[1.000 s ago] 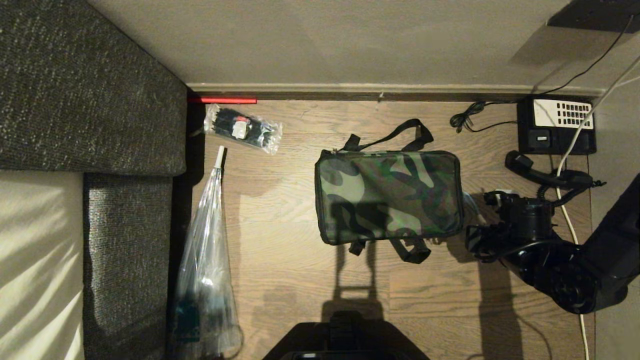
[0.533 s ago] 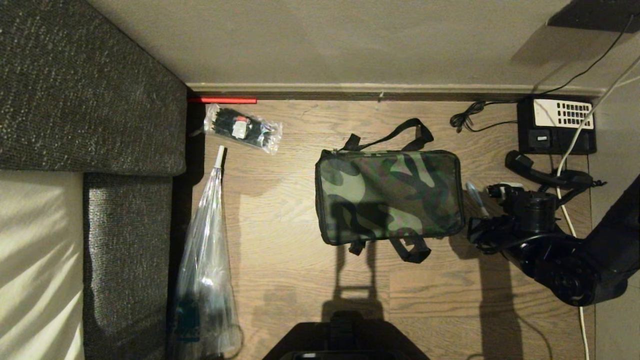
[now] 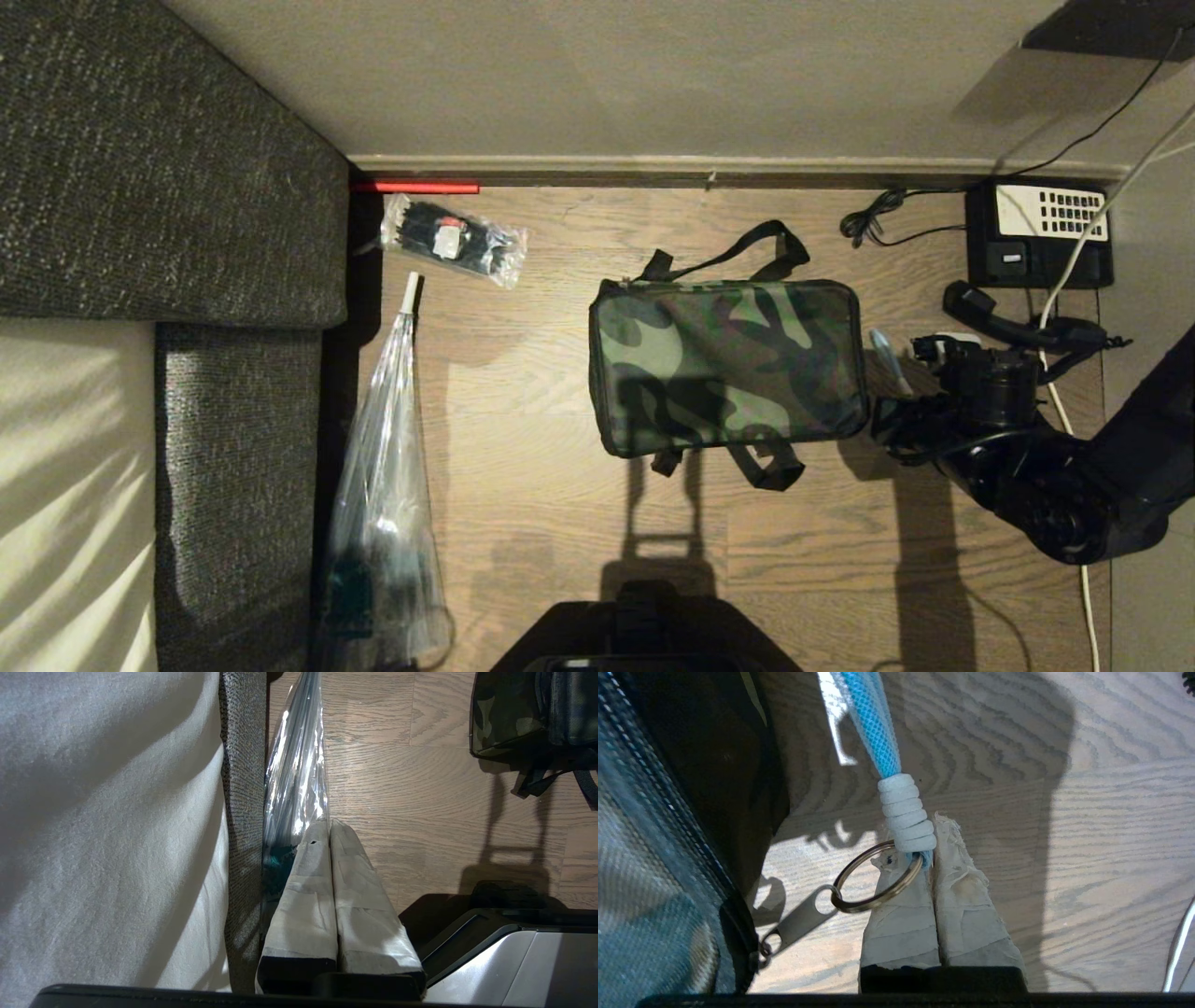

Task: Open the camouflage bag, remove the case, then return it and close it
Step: Open the top of the storage box

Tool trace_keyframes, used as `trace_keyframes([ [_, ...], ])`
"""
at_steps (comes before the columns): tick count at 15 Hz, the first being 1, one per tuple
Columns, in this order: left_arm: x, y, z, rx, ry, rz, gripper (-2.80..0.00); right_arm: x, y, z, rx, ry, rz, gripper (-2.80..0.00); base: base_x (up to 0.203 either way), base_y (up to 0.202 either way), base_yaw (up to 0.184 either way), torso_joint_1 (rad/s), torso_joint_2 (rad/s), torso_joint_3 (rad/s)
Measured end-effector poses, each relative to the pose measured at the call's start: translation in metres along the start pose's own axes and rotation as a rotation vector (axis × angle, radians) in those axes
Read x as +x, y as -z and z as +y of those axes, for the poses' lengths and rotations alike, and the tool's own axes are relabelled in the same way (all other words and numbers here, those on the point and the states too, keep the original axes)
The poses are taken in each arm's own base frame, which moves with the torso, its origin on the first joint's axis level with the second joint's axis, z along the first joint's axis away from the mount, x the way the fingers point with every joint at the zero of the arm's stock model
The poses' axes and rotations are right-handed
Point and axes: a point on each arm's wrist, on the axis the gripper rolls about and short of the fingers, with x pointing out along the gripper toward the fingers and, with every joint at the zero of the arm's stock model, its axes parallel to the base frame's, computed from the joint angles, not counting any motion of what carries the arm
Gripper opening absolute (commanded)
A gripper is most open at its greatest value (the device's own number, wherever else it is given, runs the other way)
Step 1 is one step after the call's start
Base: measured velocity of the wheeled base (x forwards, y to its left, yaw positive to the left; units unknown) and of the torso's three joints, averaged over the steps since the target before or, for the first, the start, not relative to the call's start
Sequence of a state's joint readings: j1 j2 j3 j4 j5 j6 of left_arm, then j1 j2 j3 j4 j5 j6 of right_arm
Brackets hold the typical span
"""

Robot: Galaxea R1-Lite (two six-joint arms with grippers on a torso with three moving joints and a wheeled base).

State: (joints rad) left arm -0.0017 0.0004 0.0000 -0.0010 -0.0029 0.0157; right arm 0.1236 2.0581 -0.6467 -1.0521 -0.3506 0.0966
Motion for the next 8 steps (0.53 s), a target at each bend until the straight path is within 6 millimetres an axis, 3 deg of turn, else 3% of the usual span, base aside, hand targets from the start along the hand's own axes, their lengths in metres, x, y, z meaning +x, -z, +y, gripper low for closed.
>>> trace_keyframes([
  [8, 0.0000, 0.0000, 0.0000, -0.001, 0.000, 0.000, -2.80, 0.0017, -0.0091, 0.0015, 0.019, -0.003, -0.036, -2.80, 0.000, 0.000, 0.000, 0.000, 0.00, 0.000],
])
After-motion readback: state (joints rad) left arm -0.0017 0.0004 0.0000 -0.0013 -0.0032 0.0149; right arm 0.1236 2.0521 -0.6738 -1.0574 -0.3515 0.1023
